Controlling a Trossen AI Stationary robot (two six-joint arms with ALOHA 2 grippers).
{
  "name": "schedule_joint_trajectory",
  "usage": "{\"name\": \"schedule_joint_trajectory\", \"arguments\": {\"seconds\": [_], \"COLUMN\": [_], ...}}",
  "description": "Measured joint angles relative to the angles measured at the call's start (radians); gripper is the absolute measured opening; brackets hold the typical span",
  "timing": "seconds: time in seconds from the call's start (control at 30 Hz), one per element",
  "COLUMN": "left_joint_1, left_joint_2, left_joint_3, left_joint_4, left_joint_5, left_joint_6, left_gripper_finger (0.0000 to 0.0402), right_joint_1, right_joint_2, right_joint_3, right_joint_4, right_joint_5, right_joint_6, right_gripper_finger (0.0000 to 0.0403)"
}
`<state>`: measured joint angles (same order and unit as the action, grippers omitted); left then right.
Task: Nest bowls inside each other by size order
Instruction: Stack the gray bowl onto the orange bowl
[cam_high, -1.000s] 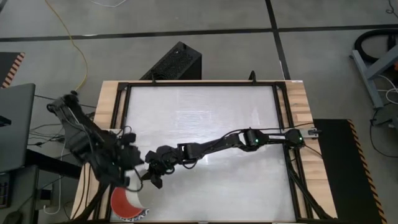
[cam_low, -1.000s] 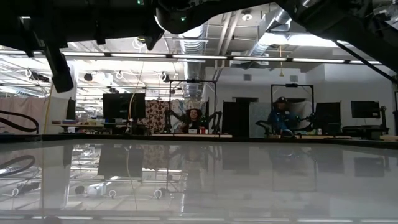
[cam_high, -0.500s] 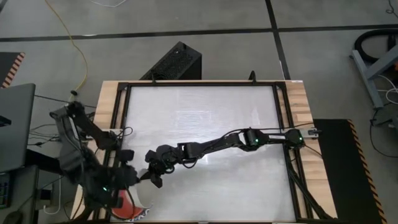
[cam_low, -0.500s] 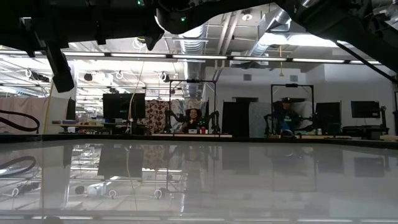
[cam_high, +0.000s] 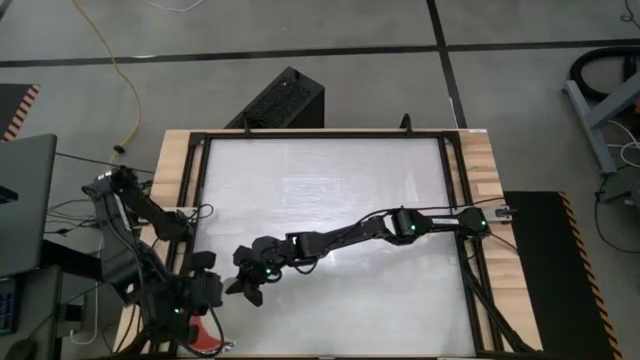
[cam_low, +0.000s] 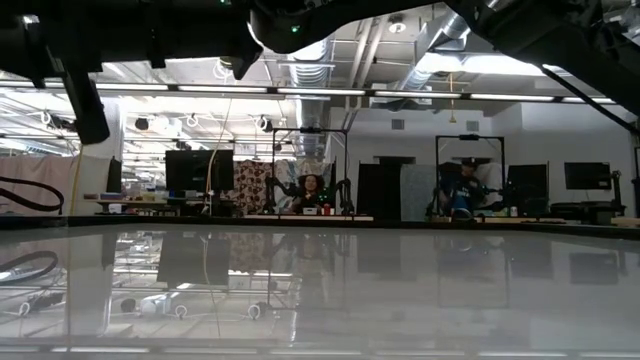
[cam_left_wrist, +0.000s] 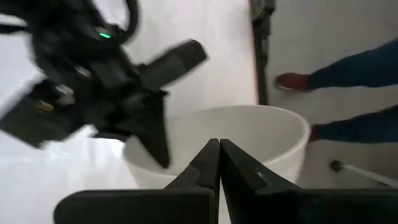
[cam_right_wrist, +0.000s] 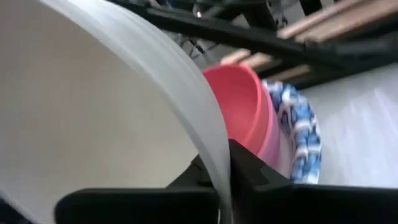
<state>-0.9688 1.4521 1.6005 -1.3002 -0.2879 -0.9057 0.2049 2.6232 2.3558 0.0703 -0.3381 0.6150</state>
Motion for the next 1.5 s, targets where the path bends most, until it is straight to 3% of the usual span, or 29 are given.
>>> {"name": "schedule_joint_trajectory", "arguments": {"seconds": [0.4,1.03,1.33,1.5], "left_joint_1": [-0.024,-0.126,-0.132,-0.132], "left_joint_2": [-0.006,-0.006,-0.006,-0.006], "left_joint_3": [-0.001,-0.002,-0.002,-0.002], "left_joint_4": [-0.032,-0.048,-0.053,-0.052], "left_joint_5": [0.126,0.205,0.212,0.217], "left_joint_6": [-0.105,-0.360,-0.375,-0.382], "left_gripper_finger": [0.0000,0.0000,0.0000,0.0000], "right_joint_1": [0.003,0.004,0.006,0.006], "right_joint_2": [0.000,-0.002,-0.002,-0.002], "right_joint_3": [0.000,0.000,0.000,0.001], "right_joint_4": [0.076,0.136,0.160,0.173], "right_joint_5": [0.017,-0.027,-0.038,-0.038], "right_joint_6": [-0.045,-0.051,-0.070,-0.069], "right_gripper_finger": [0.0114,0.0161,0.0254,0.0270]}}
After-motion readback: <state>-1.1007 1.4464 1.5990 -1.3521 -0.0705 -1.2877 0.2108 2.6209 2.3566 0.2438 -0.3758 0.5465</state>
